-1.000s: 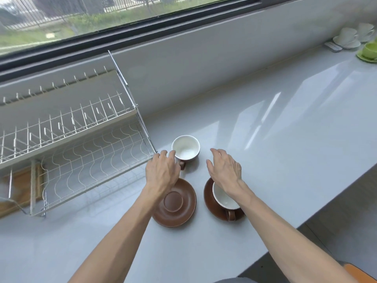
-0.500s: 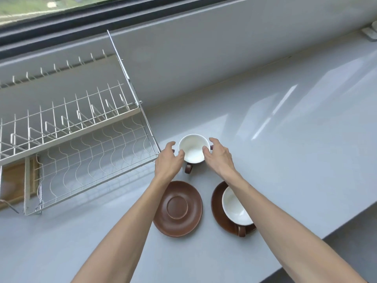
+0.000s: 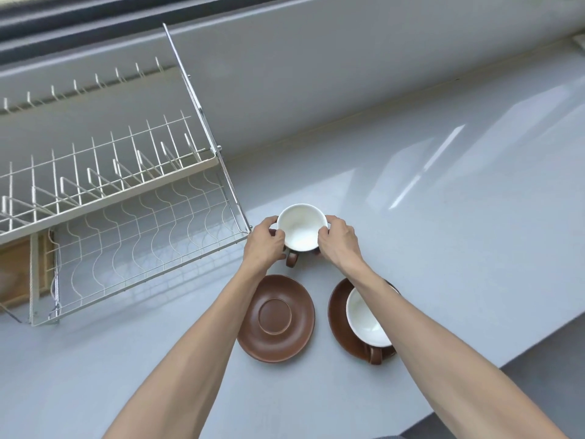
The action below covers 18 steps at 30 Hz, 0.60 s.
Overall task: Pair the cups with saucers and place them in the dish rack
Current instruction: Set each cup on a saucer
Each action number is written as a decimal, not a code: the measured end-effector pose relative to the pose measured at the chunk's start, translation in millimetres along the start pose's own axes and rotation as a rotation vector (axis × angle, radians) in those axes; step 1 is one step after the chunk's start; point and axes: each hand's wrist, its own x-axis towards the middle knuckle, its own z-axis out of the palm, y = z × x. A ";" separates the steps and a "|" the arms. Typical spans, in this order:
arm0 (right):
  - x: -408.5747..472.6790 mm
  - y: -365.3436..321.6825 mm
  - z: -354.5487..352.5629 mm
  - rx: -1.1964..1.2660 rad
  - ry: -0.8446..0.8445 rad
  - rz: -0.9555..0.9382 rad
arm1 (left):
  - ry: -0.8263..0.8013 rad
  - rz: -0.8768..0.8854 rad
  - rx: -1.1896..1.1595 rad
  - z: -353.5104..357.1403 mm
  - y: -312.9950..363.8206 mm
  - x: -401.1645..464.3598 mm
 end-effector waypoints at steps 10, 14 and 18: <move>-47.0 -6.4 -4.9 0.027 -0.001 -0.032 | 0.018 0.017 0.023 -16.7 -2.5 -41.0; -71.8 -5.6 -2.5 0.037 -0.005 -0.041 | -0.011 0.027 0.072 -23.8 -6.1 -66.1; -95.3 -5.7 2.0 0.027 -0.025 -0.056 | -0.020 0.023 0.112 -31.2 -11.4 -90.4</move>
